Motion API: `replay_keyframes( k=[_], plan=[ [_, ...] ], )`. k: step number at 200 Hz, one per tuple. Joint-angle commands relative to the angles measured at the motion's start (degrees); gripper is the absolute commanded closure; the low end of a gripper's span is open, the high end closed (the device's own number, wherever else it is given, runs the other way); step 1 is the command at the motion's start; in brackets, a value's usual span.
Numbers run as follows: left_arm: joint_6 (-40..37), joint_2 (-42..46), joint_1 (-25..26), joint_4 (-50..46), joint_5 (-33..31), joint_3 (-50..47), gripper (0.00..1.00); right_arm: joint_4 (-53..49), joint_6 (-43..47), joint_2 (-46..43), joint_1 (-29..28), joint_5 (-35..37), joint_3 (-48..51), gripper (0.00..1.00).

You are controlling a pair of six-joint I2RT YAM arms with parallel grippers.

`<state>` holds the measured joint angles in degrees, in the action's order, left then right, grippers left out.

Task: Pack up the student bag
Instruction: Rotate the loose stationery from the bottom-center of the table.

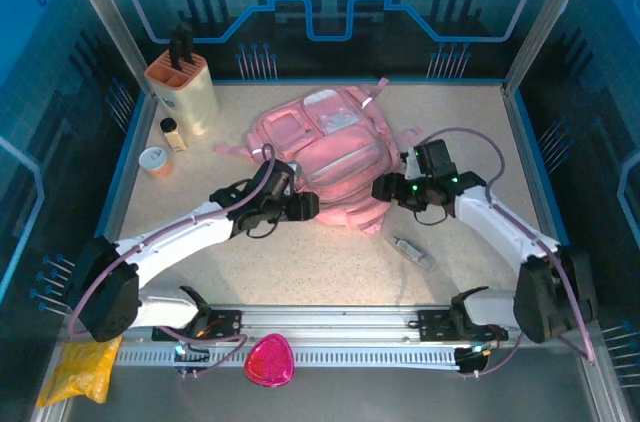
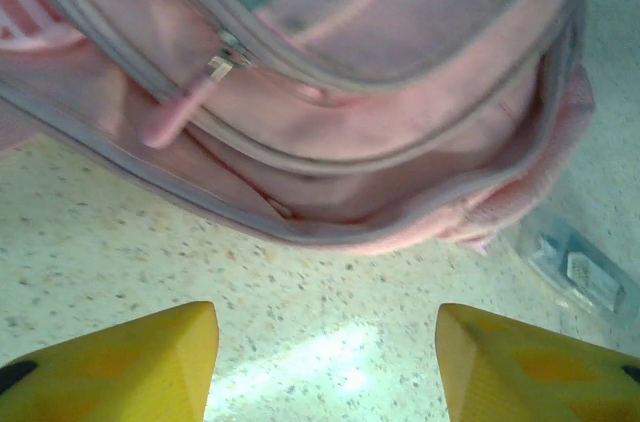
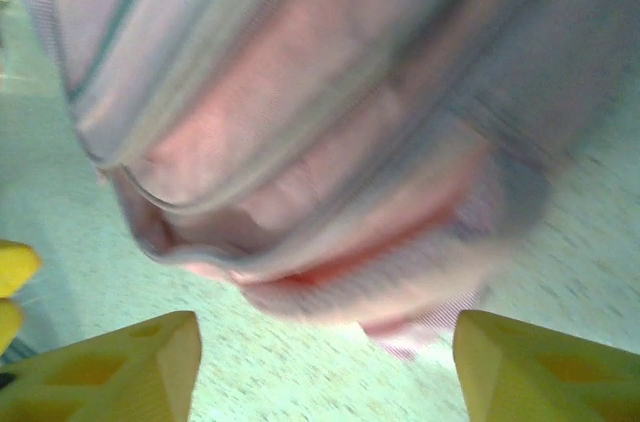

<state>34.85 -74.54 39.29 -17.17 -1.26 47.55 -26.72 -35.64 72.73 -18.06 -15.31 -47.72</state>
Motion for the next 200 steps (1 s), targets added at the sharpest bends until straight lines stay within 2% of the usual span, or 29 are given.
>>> replay_keyframes(
  k=[1, 38, 78, 137, 146, 166, 181, 200],
  plan=[
    [7.6, 1.5, 4.5, 3.7, -4.3, -2.2, 0.32, -10.1, 0.8, -4.2, -1.1, 6.9, 3.0, 0.28],
    [13.1, 1.3, 11.2, 7.4, -11.9, -4.2, 0.19, -16.0, -3.4, -10.6, -2.8, 12.7, 7.7, 0.19],
    [14.1, 3.1, 12.1, 7.2, -15.7, -6.8, 0.01, -18.4, -7.8, -13.8, -7.7, 15.5, 12.4, 0.12],
    [14.7, 4.7, 12.0, 7.7, -16.0, -9.6, 0.01, -12.6, -14.4, -13.7, -15.0, 13.0, 17.8, 0.08],
    [15.1, 4.8, 12.0, 7.3, -16.4, -9.7, 0.01, -10.1, -16.3, -13.7, -17.3, 11.7, 18.5, 0.07],
    [15.4, 5.2, 11.9, 7.9, -16.6, -10.2, 0.01, -5.9, -21.2, -13.0, -24.4, 13.8, 18.0, 0.05],
    [15.4, 5.4, 12.0, 7.7, -16.7, -10.2, 0.01, -3.0, -22.1, -11.5, -27.2, 14.1, 16.7, 0.03],
    [15.9, 5.9, 12.0, 6.5, -16.3, -9.6, 0.01, -6.9, -20.2, -10.7, -27.8, 15.8, 13.7, 0.01]
  ],
)
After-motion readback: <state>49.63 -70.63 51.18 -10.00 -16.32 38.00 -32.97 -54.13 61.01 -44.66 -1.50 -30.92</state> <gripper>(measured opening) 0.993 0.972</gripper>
